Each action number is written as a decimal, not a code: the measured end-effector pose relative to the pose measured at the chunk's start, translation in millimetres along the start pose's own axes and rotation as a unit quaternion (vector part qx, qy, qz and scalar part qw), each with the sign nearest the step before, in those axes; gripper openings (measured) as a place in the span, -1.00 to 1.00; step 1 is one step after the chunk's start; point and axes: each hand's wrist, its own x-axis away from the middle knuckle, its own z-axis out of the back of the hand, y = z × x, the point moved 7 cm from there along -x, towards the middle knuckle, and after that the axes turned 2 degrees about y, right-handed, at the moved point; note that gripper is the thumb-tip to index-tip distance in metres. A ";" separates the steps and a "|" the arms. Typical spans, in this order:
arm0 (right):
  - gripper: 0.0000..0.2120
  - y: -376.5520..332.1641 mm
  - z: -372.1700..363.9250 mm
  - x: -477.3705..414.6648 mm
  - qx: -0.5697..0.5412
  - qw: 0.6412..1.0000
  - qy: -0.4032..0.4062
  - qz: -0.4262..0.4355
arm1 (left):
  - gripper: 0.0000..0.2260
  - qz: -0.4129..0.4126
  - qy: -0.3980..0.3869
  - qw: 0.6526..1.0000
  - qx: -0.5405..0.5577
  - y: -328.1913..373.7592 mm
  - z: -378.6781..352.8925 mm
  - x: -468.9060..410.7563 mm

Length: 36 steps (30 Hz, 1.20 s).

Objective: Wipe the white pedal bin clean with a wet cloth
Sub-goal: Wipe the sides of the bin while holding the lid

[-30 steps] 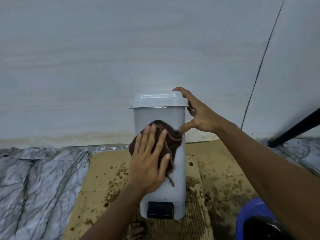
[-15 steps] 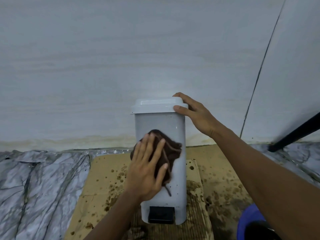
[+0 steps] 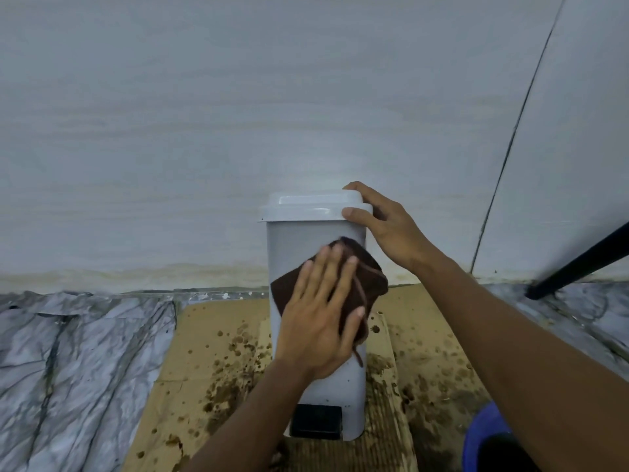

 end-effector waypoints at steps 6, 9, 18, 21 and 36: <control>-0.59 3.3 -4.7 0.4 -0.011 1.000 0.016 -0.005 | -0.39 0.140 0.058 0.988 0.004 -15.2 10.6 -18.2; -0.60 4.4 0.5 0.0 -0.007 1.000 0.022 -0.002 | -0.41 0.017 0.002 1.000 -0.022 7.1 -0.8 -28.0; -0.64 8.0 -3.8 0.3 -0.043 0.998 0.039 0.007 | -0.45 -0.339 -0.158 0.924 -0.078 -0.3 -12.8 60.2; -0.68 7.5 -4.6 -1.5 -0.050 0.998 0.042 0.001 | -0.45 -0.255 -0.110 0.959 -0.059 -27.5 4.5 25.1; -0.74 7.0 -5.6 -1.2 -0.052 0.997 0.046 0.027 | -0.45 -0.388 -0.162 0.903 -0.091 -42.7 -5.7 89.6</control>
